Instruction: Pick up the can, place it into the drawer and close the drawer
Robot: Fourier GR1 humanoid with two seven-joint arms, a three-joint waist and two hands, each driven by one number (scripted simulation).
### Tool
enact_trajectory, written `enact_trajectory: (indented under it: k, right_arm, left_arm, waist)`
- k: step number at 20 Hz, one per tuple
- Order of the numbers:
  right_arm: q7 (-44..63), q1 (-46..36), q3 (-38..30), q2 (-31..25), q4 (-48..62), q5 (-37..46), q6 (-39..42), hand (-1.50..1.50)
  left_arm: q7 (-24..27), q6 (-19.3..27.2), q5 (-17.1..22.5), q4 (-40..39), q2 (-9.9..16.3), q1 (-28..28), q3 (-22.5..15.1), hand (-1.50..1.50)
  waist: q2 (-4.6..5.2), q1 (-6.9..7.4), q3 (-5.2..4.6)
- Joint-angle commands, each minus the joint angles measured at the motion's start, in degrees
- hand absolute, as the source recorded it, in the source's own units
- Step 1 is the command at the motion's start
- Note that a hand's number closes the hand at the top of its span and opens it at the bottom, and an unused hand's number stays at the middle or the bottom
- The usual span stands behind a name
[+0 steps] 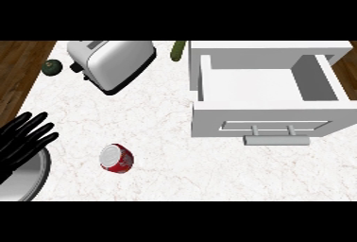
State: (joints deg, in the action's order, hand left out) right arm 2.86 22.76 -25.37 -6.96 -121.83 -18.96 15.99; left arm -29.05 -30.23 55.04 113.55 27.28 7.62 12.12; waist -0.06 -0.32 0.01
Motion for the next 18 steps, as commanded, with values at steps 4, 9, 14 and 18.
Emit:
enact_trajectory:
  k: [4, 9, 14, 18]
  right_arm:
    - [5.4, -0.5, -5.9, -2.4, -3.4, -6.7, 1.2, -1.5]
    - [-1.4, 3.6, -4.5, 2.9, -1.8, -0.9, 5.7, -1.5]
    - [1.6, 0.8, -8.0, 0.6, 0.6, -5.5, 7.4, -1.5]
    - [1.0, 2.7, -9.2, 1.5, -0.2, -5.4, 9.6, -1.5]
  left_arm:
    - [1.3, -1.9, -8.8, -3.9, -6.2, -0.4, -3.7, -1.5]
    - [4.6, -1.6, -18.7, -9.6, -10.9, -5.4, -7.5, -1.5]
    - [8.8, -4.1, -24.1, -10.9, -13.3, -1.7, -7.6, -1.5]
    - [13.6, -3.9, -32.3, -19.1, -15.8, -5.5, -9.0, -1.5]
  waist:
    - [0.02, 0.06, -0.04]
    - [0.04, -0.23, -0.02]
    - [0.01, 0.08, -0.02]
    - [0.05, -0.15, -0.03]
